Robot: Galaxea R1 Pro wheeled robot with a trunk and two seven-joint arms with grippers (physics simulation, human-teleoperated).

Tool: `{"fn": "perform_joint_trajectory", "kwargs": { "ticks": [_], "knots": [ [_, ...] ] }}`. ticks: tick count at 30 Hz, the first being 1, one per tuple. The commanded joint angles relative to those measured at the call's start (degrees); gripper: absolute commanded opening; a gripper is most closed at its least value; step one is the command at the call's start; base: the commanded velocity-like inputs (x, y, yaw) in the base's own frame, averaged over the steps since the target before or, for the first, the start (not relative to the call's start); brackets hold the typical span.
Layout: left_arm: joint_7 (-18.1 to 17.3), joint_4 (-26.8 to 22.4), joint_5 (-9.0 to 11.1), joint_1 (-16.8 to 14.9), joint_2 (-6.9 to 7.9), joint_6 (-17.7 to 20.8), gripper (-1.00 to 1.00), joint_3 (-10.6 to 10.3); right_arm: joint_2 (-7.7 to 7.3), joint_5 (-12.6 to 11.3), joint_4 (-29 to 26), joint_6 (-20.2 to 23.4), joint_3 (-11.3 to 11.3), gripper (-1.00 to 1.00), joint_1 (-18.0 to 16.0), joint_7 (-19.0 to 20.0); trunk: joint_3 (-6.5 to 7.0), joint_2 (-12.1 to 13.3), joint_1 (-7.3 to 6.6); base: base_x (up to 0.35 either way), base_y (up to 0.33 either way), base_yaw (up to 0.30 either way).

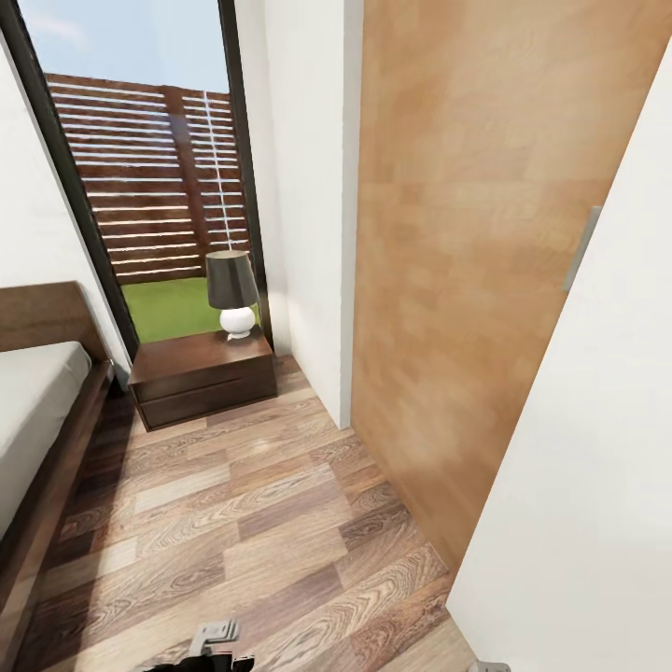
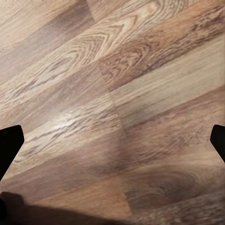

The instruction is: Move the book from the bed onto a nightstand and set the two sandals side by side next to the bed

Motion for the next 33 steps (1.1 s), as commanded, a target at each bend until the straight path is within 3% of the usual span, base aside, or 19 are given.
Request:
{"fn": "perform_joint_trajectory", "kwargs": {
  "ticks": [1,6,11,15,33],
  "knots": [
    [0.03,0.35,-0.61,0.00,0.06,-0.14,1.00,0.53,-0.01,-0.53,0.27,-0.29,0.05,1.00,-0.10,0.39,-0.05,-0.03,-0.01,0.000,0.000,0.000],
    [0.40,1.74,-0.99,0.03,0.08,-2.91,1.00,0.01,-0.01,-0.56,0.27,-0.33,0.05,1.00,-0.10,0.41,-0.05,-0.03,-0.01,0.000,0.000,0.000],
    [0.54,3.27,-4.98,0.10,0.03,-3.97,1.00,-2.22,-0.07,-0.59,0.27,-0.33,0.05,1.00,-0.10,0.41,-0.05,-0.03,-0.01,0.000,0.000,0.000],
    [0.62,3.47,-6.33,0.10,0.01,-4.15,1.00,-2.66,-0.21,-0.65,0.27,-0.30,0.05,1.00,-0.10,0.57,-0.05,-0.03,-0.01,0.000,0.000,0.000],
    [0.65,3.55,-6.81,0.11,0.00,-4.21,1.00,-2.81,-0.45,-0.69,0.28,-0.30,0.05,1.00,-0.10,0.85,-0.05,-0.03,-0.01,0.000,0.000,0.000]
  ]
}}
